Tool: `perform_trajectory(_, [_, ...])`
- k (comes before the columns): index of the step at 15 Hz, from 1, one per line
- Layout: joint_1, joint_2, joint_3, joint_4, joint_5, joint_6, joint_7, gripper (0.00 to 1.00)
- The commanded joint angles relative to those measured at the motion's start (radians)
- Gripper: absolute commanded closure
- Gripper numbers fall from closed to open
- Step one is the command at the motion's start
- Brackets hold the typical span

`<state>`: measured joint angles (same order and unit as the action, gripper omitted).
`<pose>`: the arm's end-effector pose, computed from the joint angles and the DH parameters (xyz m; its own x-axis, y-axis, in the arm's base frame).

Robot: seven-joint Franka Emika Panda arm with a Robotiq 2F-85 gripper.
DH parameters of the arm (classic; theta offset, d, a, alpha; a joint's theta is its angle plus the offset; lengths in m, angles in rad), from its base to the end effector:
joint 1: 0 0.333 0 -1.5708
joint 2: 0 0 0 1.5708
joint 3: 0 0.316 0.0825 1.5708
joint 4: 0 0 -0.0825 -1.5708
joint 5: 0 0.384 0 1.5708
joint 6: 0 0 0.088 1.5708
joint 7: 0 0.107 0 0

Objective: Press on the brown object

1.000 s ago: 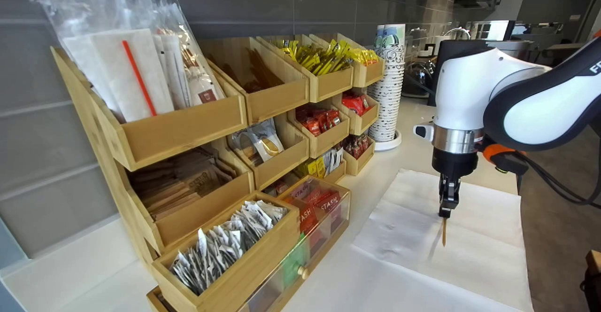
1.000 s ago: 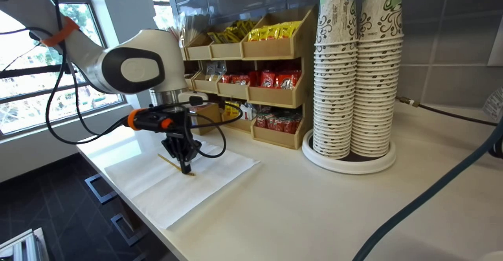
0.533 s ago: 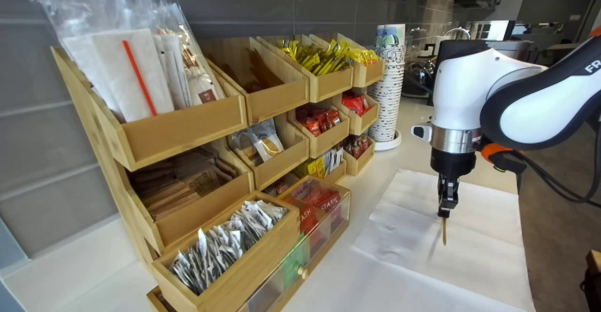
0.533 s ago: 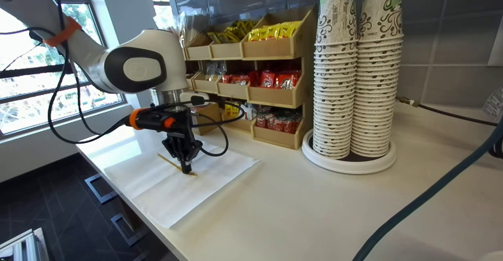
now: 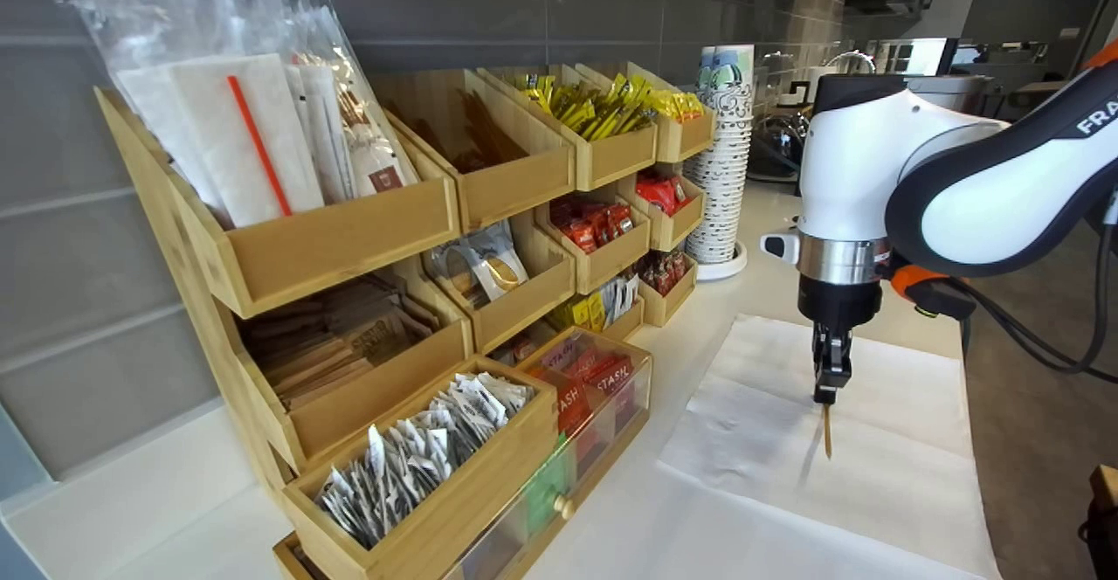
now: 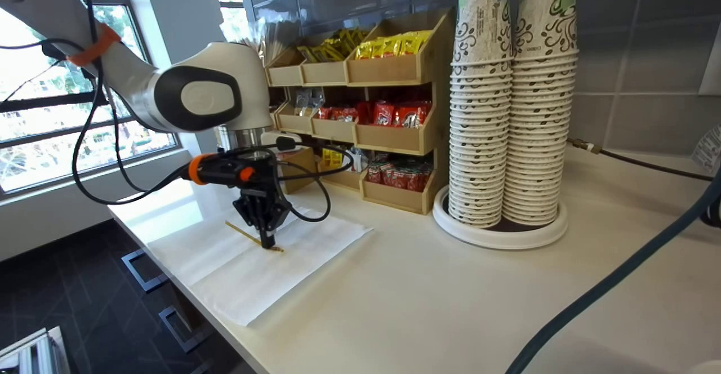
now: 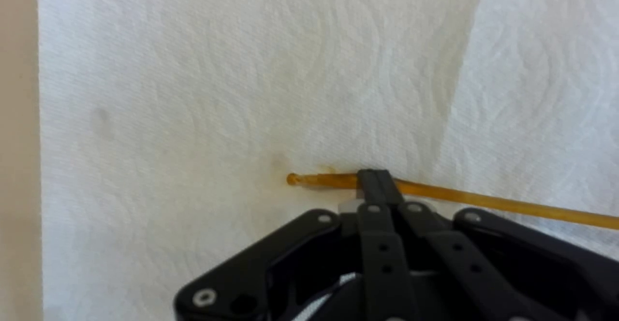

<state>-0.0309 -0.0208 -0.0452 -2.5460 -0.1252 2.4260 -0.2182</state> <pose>0.4409 -0.0340 0.2698 0.9653 0.2342 -0.1154 0.2408 -0.9694 0.0474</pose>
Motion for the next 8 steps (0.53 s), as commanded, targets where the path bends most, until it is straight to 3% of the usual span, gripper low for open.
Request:
perform_trajectory(1, [-0.001,0.14,0.002,0.008,-0.004,0.084,-0.028,1.0])
perform_trajectory(8, [-0.005,0.149,-0.002,0.0,0.012,0.114,-0.049,1.0])
